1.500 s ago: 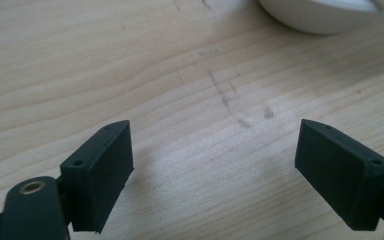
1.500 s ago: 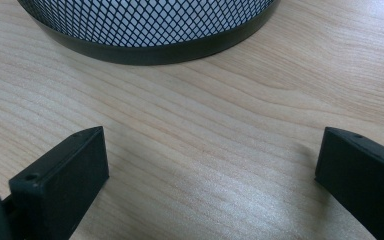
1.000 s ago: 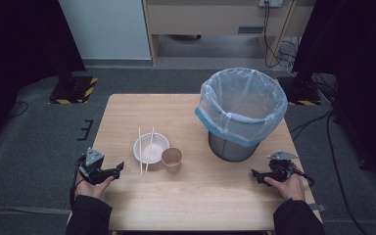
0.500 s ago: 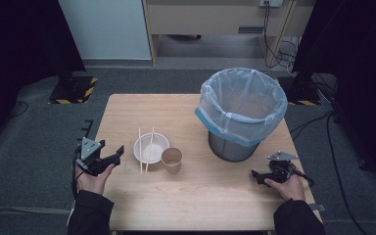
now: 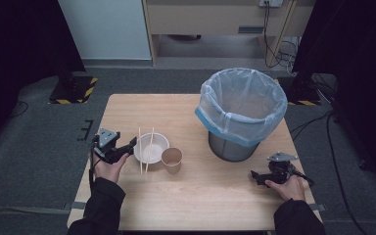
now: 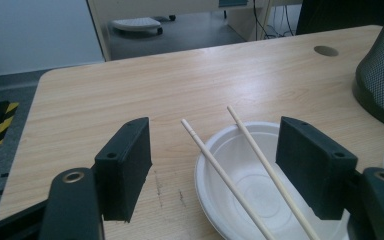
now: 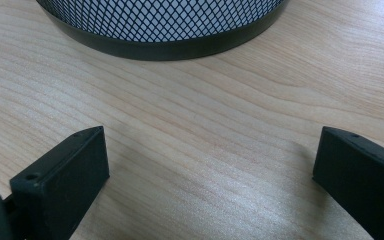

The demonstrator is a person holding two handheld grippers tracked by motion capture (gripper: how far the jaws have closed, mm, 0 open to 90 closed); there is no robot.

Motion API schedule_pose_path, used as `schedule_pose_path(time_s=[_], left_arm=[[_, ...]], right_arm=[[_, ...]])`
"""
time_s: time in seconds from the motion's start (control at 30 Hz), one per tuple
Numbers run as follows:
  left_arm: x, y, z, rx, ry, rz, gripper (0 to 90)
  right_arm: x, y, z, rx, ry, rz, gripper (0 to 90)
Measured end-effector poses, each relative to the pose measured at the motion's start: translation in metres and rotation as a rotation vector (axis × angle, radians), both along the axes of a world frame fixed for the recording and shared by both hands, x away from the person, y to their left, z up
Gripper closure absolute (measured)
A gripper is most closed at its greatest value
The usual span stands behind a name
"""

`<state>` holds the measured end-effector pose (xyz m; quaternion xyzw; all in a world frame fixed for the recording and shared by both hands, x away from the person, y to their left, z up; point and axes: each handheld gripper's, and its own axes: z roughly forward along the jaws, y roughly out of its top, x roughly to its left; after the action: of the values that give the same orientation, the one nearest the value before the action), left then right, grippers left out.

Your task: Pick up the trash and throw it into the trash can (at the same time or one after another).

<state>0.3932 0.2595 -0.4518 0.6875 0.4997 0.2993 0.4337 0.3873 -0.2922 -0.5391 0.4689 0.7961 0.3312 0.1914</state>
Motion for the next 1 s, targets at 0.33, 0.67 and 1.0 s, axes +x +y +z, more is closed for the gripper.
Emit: schedule_pose_path(time_s=[0.33,0.67,1.0], left_arm=[[0.012,-0.011,-0.021,0.008,0.087,-0.001,42.0],[0.020,-0.020,-0.035,0.042,0.145,-0.029,50.4],[0.023,-0.022,-0.040,0.048,0.196,-0.053,60.3]], right_arm=[[0.001,0.001,0.000,0.002,-0.001,0.010,1.8],[0.000,0.002,0.000,0.005,0.002,0.018,1.9],[0.000,0.002,0.000,0.005,0.001,0.025,2.1]])
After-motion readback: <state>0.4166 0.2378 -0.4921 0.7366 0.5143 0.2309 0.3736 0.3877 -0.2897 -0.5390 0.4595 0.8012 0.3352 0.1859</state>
